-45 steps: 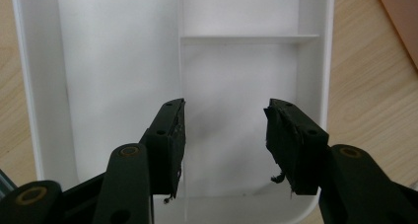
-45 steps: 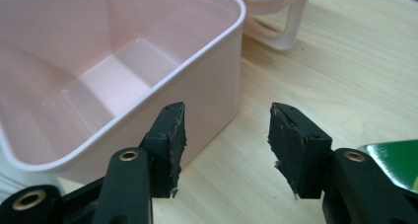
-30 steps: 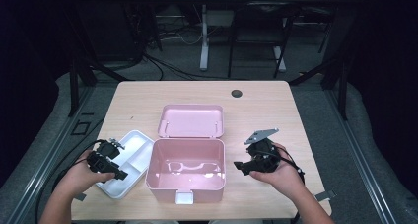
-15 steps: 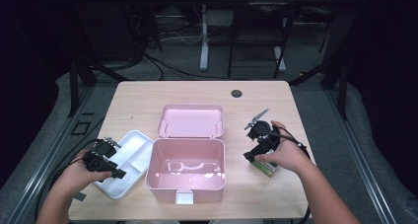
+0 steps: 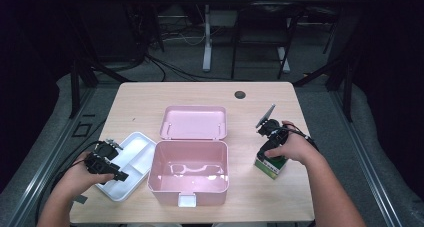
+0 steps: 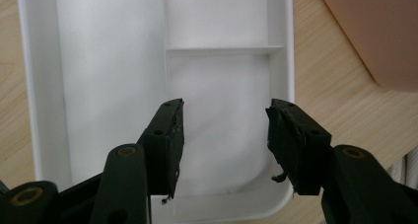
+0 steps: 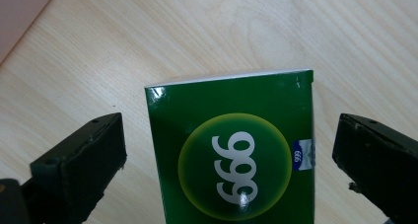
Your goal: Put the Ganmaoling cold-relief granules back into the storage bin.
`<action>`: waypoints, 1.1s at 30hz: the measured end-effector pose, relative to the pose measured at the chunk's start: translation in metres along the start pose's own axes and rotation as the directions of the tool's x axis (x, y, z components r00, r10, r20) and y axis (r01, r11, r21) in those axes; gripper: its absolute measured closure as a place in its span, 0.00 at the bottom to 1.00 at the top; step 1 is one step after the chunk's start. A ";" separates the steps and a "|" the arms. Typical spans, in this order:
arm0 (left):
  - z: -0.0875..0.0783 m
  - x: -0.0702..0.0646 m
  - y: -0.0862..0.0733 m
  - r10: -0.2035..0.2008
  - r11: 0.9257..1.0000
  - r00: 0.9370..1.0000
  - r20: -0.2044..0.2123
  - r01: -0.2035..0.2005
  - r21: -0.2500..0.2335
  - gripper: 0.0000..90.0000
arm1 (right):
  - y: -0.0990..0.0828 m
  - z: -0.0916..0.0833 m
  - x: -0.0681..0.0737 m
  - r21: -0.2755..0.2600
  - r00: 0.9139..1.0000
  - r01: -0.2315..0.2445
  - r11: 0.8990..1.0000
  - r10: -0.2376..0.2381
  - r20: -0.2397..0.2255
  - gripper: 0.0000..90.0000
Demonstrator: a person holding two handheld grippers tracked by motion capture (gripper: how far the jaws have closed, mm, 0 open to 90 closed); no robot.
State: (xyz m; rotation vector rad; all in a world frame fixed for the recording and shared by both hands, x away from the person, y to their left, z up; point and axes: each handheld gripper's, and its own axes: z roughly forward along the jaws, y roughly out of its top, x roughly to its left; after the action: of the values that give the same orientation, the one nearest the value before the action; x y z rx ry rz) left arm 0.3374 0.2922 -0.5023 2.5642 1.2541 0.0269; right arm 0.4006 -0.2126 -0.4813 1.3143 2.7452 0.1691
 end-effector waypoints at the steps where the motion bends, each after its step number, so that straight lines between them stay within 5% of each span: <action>1: 0.000 0.000 0.000 0.003 1.000 1.000 -0.003 -0.003 0.000 0.54 | 0.000 0.001 -0.001 0.006 1.000 -0.001 1.000 0.001 -0.005 0.00; 17: -0.006 0.003 -0.003 -0.006 1.000 1.000 0.002 0.006 -0.025 0.53 | -0.009 0.006 0.000 0.034 0.997 0.035 0.999 -0.033 -0.072 0.15; 33: -0.007 0.004 -0.004 -0.004 1.000 1.000 0.004 0.004 -0.030 0.53 | -0.008 0.005 0.002 0.097 0.996 0.077 0.992 -0.072 -0.051 0.16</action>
State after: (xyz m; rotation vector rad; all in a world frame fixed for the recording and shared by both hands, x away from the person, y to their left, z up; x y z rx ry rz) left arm 0.3361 0.2996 -0.4970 2.5354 1.2476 0.0394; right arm 0.3935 -0.2158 -0.4873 1.2430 2.8715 0.0597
